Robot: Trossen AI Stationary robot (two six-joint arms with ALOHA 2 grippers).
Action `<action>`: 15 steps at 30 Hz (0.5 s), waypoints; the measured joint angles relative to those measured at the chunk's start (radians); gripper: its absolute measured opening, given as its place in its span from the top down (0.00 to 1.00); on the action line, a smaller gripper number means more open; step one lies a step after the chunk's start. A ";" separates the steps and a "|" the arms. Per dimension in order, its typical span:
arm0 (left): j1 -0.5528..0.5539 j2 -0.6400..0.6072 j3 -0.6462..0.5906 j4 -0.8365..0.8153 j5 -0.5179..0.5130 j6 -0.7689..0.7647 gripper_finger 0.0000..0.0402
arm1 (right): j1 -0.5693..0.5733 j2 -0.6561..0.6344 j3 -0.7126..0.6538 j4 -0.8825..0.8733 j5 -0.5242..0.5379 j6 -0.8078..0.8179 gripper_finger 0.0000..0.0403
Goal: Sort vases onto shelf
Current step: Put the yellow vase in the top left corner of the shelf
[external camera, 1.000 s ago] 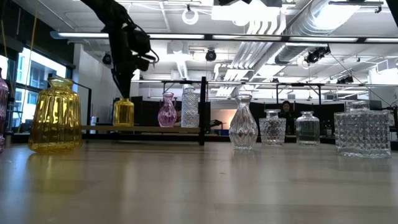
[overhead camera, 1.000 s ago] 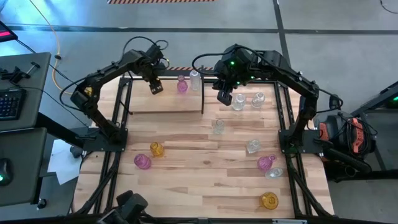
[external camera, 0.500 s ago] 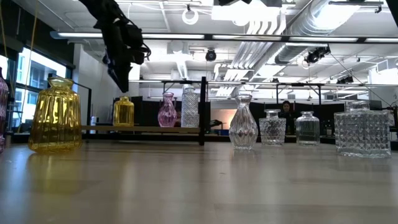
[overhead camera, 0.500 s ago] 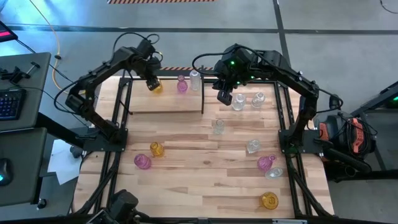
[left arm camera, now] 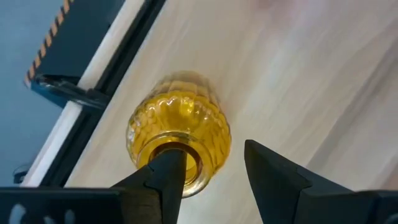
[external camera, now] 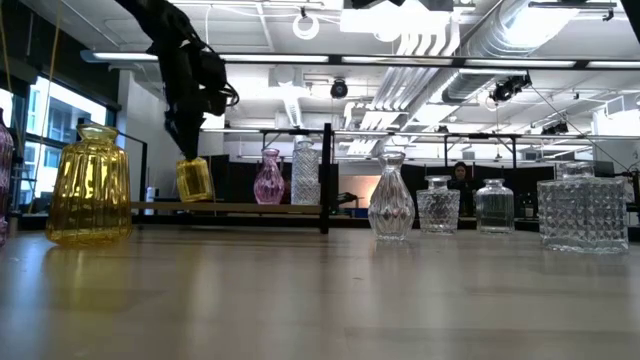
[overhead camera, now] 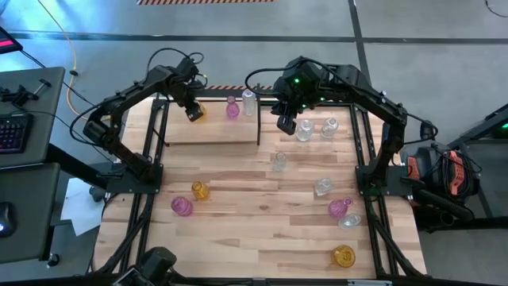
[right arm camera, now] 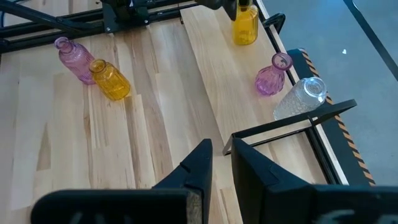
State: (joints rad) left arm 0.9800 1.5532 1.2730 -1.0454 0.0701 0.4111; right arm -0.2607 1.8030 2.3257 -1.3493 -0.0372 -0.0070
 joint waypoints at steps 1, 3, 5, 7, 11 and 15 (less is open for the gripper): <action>0.003 0.002 -0.001 -0.005 -0.005 0.000 0.62 | 0.000 0.000 0.000 0.000 0.000 0.003 0.90; 0.010 0.002 -0.001 -0.014 -0.007 0.000 0.62 | 0.000 0.000 0.000 0.000 0.000 0.008 0.90; 0.018 0.002 -0.001 -0.017 -0.013 0.000 0.62 | 0.000 0.000 0.000 0.000 0.000 0.008 0.90; 0.025 0.001 -0.001 -0.019 -0.013 0.000 0.62 | 0.000 0.000 0.000 0.000 0.000 0.008 0.90; 0.035 -0.013 -0.002 -0.035 -0.038 0.009 0.62 | 0.000 0.000 0.000 0.000 0.000 0.007 0.90; 0.052 -0.039 -0.001 -0.054 -0.058 0.011 0.62 | 0.000 0.000 0.000 0.000 0.000 0.002 0.90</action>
State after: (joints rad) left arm 1.0321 1.5142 1.2716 -1.0993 0.0118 0.4217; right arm -0.2607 1.8030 2.3257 -1.3495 -0.0373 -0.0048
